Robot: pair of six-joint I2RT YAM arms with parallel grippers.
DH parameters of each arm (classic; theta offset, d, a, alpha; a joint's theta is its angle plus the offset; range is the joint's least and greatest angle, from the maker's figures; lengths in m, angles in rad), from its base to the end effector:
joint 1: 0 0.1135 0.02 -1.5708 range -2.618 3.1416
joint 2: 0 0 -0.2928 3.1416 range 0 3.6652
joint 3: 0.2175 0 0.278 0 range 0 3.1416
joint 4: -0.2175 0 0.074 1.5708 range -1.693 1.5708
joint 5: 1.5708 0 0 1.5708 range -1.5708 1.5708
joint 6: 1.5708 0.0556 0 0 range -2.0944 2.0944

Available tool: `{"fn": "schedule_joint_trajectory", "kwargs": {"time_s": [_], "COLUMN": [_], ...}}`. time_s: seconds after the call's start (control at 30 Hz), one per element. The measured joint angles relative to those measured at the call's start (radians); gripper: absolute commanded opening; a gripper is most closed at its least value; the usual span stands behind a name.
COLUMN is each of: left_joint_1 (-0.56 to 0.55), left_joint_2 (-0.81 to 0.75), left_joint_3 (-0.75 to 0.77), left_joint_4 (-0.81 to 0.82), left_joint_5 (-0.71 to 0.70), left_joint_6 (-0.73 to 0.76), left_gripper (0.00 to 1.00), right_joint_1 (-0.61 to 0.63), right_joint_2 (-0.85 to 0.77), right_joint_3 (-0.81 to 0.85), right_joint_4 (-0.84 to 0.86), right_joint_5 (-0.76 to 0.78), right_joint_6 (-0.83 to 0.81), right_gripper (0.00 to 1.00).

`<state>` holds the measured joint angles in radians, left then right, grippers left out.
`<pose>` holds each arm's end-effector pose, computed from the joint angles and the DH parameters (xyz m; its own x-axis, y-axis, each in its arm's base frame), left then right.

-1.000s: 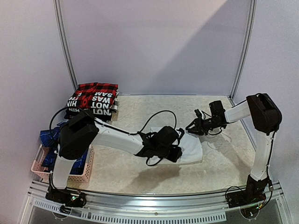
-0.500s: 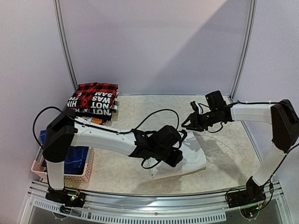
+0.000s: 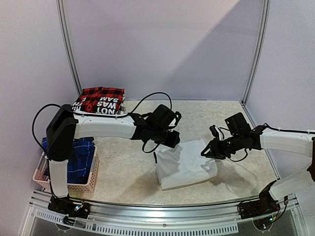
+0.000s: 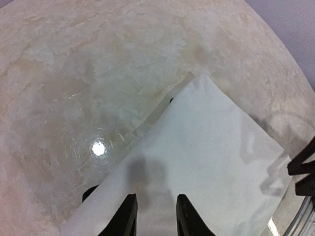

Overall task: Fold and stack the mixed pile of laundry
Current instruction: Smooth out the square-folded T-shirt at the center of the board.

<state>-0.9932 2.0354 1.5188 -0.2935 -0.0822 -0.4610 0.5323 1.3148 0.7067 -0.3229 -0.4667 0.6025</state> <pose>0.2801 -0.4215 0.1996 -0.7119 0.2803 -0.6439 0.5442 0.7998 -0.2534 0.2258 0.1620 0.1917 -0.9575 0.0234 -0.2874 -0.1724 0.7524 0.6357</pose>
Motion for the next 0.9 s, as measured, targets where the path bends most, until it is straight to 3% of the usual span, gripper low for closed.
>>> {"fn": "schedule_joint_trajectory", "kwargs": {"time_s": [0.17, 0.37, 0.77, 0.9], "left_joint_1": [0.029, 0.033, 0.034, 0.034], "left_joint_2": [0.073, 0.143, 0.144, 0.135], "left_joint_3": [0.038, 0.035, -0.018, -0.019], "left_joint_4": [0.001, -0.008, 0.017, 0.008], "left_joint_5": [0.023, 0.029, 0.002, -0.023], "left_joint_6": [0.006, 0.003, -0.023, -0.021], "left_gripper": [0.29, 0.28, 0.29, 0.34], "right_joint_1": [0.002, 0.004, 0.042, 0.065], "right_joint_2": [-0.077, -0.061, -0.071, -0.071], "right_joint_3": [-0.082, -0.179, -0.248, -0.25], "right_joint_4": [-0.03, -0.036, 0.06, 0.074], "right_joint_5": [0.03, 0.065, 0.14, 0.175], "right_joint_6": [0.011, 0.026, 0.089, 0.113], "right_gripper": [0.3, 0.27, 0.24, 0.25]}}
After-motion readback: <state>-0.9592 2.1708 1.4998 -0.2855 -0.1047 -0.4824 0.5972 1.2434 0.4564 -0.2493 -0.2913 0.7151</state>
